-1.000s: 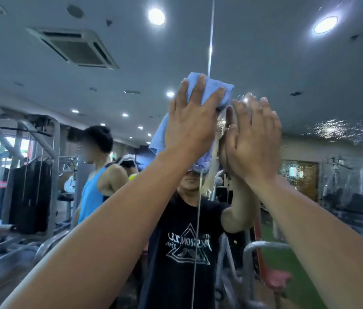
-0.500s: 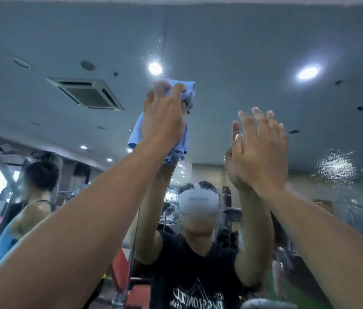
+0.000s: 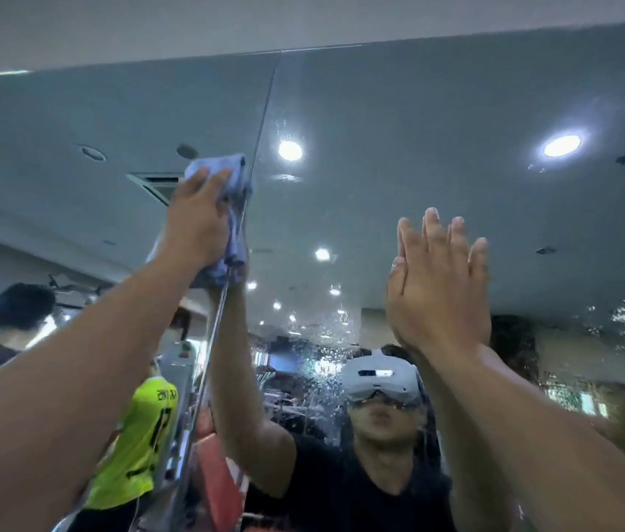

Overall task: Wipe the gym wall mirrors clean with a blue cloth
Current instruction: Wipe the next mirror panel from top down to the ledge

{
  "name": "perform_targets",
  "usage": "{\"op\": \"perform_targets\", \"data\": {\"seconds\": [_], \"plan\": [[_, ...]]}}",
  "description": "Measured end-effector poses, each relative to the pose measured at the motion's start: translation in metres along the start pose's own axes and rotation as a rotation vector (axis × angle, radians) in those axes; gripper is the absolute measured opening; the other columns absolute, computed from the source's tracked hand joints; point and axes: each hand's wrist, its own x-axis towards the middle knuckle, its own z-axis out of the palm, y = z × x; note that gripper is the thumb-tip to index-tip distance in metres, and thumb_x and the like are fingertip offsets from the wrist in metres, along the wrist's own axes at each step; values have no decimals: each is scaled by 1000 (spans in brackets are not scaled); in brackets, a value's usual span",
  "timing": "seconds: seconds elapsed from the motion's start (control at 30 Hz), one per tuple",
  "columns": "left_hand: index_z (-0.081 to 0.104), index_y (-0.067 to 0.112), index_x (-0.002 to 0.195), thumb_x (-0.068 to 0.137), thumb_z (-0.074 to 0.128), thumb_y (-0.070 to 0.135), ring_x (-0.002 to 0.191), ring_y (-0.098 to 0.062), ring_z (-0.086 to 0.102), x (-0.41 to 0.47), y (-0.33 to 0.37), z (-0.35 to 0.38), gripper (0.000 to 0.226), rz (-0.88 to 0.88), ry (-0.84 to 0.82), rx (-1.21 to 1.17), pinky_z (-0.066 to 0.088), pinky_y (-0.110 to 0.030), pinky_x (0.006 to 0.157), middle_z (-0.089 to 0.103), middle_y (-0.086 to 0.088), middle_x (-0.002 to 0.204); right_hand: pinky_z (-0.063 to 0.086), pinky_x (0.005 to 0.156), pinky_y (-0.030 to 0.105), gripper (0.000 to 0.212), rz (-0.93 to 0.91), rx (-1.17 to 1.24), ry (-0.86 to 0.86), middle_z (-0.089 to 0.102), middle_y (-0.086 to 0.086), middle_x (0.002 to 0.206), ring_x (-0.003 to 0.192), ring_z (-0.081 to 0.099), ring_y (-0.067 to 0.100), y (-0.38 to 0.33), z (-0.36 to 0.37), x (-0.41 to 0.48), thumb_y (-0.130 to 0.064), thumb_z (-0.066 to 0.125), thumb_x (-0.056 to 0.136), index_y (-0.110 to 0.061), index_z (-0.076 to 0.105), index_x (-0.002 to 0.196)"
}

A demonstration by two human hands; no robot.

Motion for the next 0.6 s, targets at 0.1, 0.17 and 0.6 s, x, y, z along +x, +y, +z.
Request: {"op": "perform_targets", "data": {"seconds": [0.1, 0.17, 0.6], "plan": [[58, 7, 136, 79, 30, 28, 119, -45, 53, 37, 47, 12, 67, 53, -15, 65, 43, -43, 100, 56, -27, 130, 1, 127, 55, 62, -11, -10, -4, 9, 7, 172, 158, 3, 33, 1, 1, -1, -40, 12, 103, -25, 17, 164], [58, 12, 138, 78, 33, 25, 120, -42, 52, 35, 88, 20, 67, 160, -38, 34, 40, -40, 99, 55, -23, 133, 0, 127, 54, 63, -16, -15, -12, 7, 6, 173, 159, 1, 32, 2, 2, -1, -41, 11, 103, -26, 16, 164], [62, 16, 136, 91, 41, 24, 133, -38, 48, -53, 35, 14, 50, 416, -68, 3, 34, -40, 116, 51, -16, 147, 0, 127, 55, 74, -20, -23, -35, 7, 6, 173, 158, 2, 34, 0, -1, -1, -40, 0, 93, -27, 16, 164]]}}
